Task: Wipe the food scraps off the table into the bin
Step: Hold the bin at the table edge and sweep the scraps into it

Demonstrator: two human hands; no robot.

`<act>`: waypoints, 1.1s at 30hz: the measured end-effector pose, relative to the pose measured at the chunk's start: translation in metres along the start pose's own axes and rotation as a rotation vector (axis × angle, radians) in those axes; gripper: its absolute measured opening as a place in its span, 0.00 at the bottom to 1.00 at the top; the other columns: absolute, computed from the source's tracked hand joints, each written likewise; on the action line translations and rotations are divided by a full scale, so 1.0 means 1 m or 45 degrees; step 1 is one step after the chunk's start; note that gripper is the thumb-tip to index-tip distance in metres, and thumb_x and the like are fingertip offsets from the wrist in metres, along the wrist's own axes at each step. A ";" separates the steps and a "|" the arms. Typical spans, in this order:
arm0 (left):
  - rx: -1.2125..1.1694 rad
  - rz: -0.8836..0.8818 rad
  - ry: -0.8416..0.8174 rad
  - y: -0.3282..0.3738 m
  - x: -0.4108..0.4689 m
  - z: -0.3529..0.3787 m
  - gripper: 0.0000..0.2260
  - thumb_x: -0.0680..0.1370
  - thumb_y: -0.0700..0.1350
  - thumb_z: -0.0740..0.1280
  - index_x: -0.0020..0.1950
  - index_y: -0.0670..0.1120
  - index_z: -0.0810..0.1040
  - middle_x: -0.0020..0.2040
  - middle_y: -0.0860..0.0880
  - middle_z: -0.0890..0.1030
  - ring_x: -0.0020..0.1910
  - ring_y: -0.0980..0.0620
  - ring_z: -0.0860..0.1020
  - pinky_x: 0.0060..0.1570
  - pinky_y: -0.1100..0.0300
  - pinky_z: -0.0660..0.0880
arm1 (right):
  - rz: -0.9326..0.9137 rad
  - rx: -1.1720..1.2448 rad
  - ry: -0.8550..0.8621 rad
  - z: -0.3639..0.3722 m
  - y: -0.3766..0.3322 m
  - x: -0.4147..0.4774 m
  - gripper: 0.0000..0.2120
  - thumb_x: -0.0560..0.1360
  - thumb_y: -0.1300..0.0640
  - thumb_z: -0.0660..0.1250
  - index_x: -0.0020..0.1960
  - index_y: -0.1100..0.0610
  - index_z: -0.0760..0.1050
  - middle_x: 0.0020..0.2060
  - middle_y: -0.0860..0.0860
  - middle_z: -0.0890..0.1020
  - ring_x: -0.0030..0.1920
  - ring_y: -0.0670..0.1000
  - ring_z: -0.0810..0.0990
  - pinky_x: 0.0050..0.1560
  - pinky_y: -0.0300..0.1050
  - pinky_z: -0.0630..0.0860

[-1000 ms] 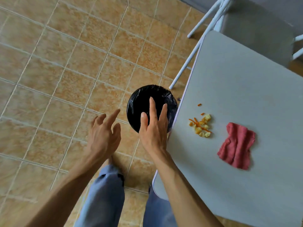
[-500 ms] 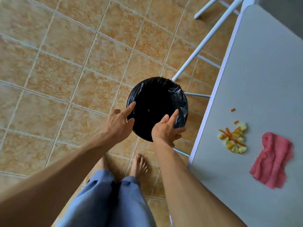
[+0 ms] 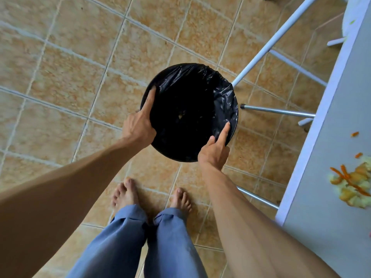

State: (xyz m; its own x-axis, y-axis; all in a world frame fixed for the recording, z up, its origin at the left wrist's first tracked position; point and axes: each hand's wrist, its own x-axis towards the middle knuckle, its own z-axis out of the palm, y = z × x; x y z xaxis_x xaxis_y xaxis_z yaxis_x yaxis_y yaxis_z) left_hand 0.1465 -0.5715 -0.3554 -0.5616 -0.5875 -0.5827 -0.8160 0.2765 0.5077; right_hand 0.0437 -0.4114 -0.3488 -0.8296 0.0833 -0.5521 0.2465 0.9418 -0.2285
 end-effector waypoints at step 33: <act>-0.523 0.005 0.216 0.114 -0.189 -0.047 0.48 0.65 0.31 0.57 0.79 0.62 0.48 0.76 0.49 0.68 0.59 0.49 0.73 0.46 0.54 0.74 | -0.717 0.084 0.539 -0.336 0.077 -0.047 0.19 0.72 0.59 0.59 0.57 0.50 0.82 0.51 0.42 0.84 0.54 0.60 0.82 0.61 0.59 0.77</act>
State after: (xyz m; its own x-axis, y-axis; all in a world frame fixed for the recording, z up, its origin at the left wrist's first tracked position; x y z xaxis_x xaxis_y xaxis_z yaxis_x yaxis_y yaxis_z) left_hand 0.1657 -0.4645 -0.1578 -0.5064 -0.7128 -0.4852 -0.6723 -0.0259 0.7398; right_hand -0.0667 -0.2330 -0.0708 -0.9602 -0.2785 0.0205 -0.2584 0.8584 -0.4432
